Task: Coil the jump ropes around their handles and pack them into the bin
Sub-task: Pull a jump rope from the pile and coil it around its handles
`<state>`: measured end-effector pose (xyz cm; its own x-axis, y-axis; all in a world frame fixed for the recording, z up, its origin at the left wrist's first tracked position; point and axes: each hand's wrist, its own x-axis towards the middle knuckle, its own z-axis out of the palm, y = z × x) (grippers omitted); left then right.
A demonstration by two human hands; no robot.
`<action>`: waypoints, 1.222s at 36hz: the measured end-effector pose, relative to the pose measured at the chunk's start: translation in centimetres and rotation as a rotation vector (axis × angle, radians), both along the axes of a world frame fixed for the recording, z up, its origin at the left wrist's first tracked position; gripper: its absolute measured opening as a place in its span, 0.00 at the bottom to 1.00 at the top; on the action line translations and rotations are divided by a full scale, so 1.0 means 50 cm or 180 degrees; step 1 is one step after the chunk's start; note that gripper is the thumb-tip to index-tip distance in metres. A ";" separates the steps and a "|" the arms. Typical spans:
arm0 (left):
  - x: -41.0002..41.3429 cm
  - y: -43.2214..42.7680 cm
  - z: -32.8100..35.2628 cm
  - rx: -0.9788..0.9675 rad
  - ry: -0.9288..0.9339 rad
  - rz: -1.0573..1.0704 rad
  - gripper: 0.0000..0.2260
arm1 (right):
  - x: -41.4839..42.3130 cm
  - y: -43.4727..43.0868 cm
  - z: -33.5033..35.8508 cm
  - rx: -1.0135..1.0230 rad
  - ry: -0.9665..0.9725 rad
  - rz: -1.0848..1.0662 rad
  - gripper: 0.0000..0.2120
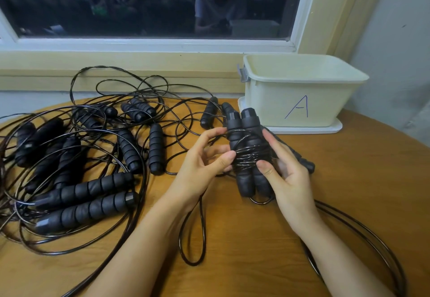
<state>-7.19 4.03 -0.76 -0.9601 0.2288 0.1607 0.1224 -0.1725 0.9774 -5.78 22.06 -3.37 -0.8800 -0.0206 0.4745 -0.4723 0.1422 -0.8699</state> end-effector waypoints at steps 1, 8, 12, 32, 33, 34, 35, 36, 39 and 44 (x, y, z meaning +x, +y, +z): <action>0.000 0.000 0.000 -0.0003 -0.0026 -0.0025 0.24 | -0.001 0.001 -0.001 0.0008 0.0008 0.0001 0.25; 0.002 0.000 0.000 -0.0011 -0.0098 -0.0116 0.23 | 0.000 0.001 -0.003 0.0097 0.0090 -0.0086 0.24; 0.002 0.000 -0.001 -0.0033 -0.0080 -0.0016 0.24 | 0.002 0.000 -0.005 0.0212 0.0163 -0.0315 0.24; 0.001 0.019 -0.018 -0.0571 0.0244 0.0717 0.29 | 0.012 -0.011 -0.006 0.1625 0.0029 -0.0809 0.47; 0.001 0.018 -0.018 -0.0589 0.0260 0.0697 0.30 | 0.014 -0.013 -0.003 0.1771 0.0018 -0.0855 0.50; 0.003 0.018 -0.016 -0.0591 0.0265 0.0671 0.29 | 0.016 -0.016 0.001 0.1912 0.0005 -0.0901 0.53; 0.004 0.018 -0.014 -0.0589 0.0268 0.0642 0.28 | 0.018 -0.019 0.004 0.2046 -0.0015 -0.0952 0.55; 0.006 0.017 -0.011 -0.0599 0.0285 0.0601 0.25 | 0.019 -0.021 0.007 0.2162 -0.0024 -0.1013 0.56; 0.009 0.018 -0.005 -0.0639 0.0367 0.0426 0.20 | 0.021 -0.024 0.007 0.2413 0.0183 -0.1345 0.56; 0.009 0.013 -0.003 -0.0640 0.0433 0.0206 0.23 | 0.019 -0.020 0.006 0.2528 0.0586 -0.1818 0.50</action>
<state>-6.73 4.68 -0.92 -0.9465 0.2078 0.2469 0.2597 0.0362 0.9650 -4.83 21.08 -3.07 -0.7710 0.0123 0.6367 -0.2695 0.8996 -0.3438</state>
